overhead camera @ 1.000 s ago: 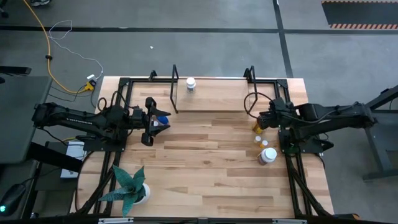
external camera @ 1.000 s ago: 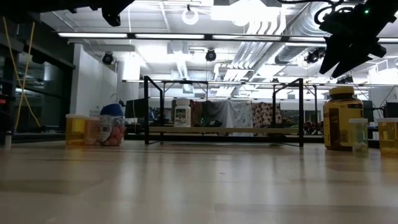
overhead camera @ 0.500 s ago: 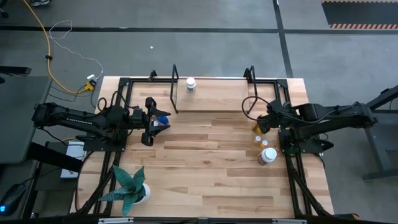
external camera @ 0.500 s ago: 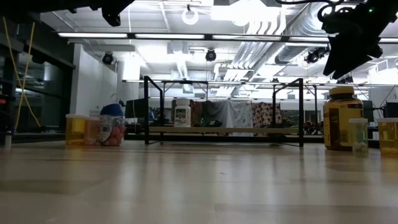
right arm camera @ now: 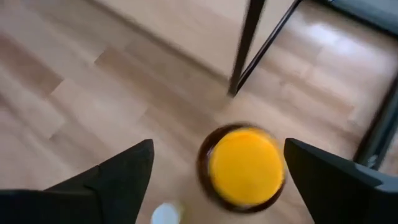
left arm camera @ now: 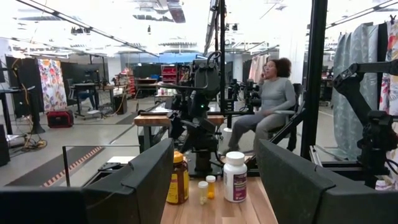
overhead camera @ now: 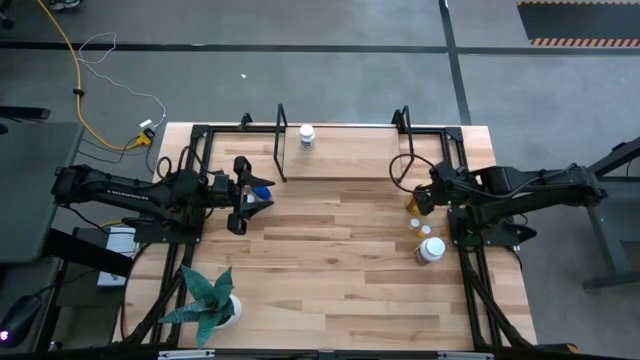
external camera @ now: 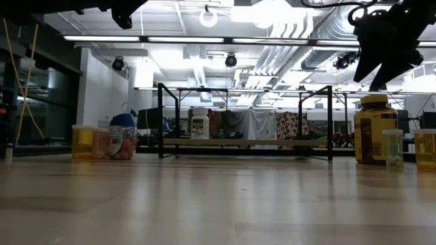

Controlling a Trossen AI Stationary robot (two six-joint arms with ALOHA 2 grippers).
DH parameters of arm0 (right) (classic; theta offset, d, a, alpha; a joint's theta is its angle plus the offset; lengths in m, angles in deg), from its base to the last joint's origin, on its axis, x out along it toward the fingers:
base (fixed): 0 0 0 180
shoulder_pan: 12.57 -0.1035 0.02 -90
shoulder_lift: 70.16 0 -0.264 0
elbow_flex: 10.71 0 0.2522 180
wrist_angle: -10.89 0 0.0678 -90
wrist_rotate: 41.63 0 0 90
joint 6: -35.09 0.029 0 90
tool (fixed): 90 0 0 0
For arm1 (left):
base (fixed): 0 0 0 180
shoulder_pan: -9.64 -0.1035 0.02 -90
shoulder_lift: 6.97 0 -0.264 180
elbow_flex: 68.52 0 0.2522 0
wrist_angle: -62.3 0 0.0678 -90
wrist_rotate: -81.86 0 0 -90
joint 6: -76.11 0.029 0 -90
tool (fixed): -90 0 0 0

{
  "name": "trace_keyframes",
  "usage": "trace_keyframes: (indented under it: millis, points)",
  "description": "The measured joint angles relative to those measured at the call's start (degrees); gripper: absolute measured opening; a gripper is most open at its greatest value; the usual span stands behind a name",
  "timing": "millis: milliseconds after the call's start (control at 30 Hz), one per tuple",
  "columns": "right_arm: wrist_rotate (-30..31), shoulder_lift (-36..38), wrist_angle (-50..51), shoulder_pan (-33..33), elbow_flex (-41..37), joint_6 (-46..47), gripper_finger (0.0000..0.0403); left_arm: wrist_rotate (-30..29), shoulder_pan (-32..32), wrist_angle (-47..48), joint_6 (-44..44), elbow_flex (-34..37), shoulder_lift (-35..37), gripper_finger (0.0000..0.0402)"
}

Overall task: Pick and place medicine bottles onto shelf by color
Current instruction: Put the large yellow pill bottle on the shelf

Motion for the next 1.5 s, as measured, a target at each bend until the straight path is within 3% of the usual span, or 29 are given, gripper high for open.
trace_keyframes:
  millis: [567, 900, 1100, 1500]
  points:
    - [1.54, -7.75, 4.09, 3.23, 0.00, 8.76, 0.0355, 0.00, -0.01, 0.77, 0.00, 0.00, 0.00, 0.0217]
    - [-2.75, -10.10, 4.07, 6.08, 0.00, 10.01, 0.0347, -0.01, 0.00, 0.75, 0.00, 0.00, -0.01, 0.0217]
    - [-2.80, -10.08, 4.09, 7.46, 0.00, 10.61, 0.0311, -0.02, -0.01, 0.75, 0.00, 0.00, -0.02, 0.0217]
    - [-5.08, -9.94, 4.19, 8.61, 0.23, 9.06, 0.0200, -0.02, 0.01, 0.75, 0.00, 0.00, -0.02, 0.0217]
